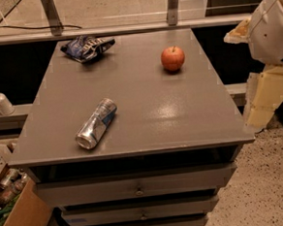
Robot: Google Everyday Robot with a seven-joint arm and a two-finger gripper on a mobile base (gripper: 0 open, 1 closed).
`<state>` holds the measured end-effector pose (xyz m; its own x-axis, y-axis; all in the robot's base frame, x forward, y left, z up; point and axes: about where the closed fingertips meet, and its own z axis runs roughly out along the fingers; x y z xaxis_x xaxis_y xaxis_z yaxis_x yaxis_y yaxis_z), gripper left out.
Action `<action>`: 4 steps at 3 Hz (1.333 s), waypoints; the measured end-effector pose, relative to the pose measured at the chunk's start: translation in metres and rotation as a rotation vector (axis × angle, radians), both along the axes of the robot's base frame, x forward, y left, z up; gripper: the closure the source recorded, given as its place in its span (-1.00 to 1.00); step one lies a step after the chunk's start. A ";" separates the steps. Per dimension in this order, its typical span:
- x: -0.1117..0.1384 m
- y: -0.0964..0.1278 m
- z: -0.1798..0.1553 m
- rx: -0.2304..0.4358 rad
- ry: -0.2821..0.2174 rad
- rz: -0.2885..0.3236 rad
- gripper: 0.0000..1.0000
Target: Pick redbull can
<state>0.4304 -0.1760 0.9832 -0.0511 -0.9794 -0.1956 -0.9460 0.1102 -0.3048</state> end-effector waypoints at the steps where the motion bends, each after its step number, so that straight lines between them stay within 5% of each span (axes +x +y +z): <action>1: -0.008 0.047 0.001 -0.039 -0.041 0.170 -1.00; 2: -0.022 0.106 0.018 -0.097 -0.103 0.328 -1.00; 4: -0.008 0.119 0.029 -0.107 -0.135 0.398 -1.00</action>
Offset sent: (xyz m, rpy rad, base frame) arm -0.0207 0.1560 -0.0016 -0.1575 -0.0813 0.4891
